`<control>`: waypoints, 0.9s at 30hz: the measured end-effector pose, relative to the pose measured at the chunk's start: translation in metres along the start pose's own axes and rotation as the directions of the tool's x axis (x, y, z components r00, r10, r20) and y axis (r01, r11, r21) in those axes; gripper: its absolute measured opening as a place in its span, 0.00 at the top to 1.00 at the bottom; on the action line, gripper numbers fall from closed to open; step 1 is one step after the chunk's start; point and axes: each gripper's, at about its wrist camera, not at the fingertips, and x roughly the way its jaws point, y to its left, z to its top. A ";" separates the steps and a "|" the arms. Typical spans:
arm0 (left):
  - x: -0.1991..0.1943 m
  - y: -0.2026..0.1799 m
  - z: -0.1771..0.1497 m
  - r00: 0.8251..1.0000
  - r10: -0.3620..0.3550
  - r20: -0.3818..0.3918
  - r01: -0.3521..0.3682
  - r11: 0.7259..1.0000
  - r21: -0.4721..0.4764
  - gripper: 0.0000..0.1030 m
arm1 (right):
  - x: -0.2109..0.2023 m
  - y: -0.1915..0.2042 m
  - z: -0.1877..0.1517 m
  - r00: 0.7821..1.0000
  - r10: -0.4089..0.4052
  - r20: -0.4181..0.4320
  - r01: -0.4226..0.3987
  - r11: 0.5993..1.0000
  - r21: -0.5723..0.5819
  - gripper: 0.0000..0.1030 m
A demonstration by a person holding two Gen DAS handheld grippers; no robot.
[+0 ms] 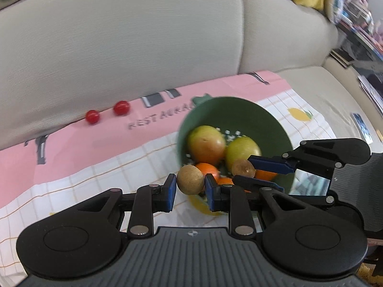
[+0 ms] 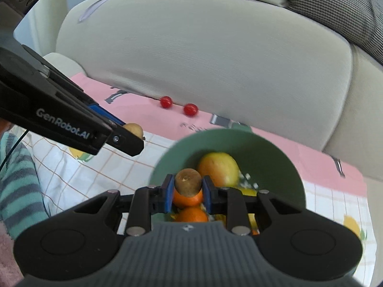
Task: Organize fruits
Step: 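Carry both held brown fruits over the green colander, then open both tools to drop the brown fruits into the colander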
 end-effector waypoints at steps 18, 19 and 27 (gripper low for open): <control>0.053 -0.036 0.005 0.984 -0.042 -0.175 0.054 0.997 0.060 0.73 | 0.012 -0.043 -0.042 0.987 0.129 -0.100 -0.099 0.960 0.261 0.79; 0.055 -0.036 0.006 0.982 -0.041 -0.183 0.053 0.997 0.062 0.73 | 0.014 -0.046 -0.042 0.984 0.144 -0.104 -0.109 0.952 0.286 0.79; 0.076 -0.044 0.011 0.967 -0.002 -0.254 0.035 0.992 0.124 0.73 | 0.033 -0.055 -0.048 0.965 0.225 -0.137 -0.155 0.905 0.396 0.79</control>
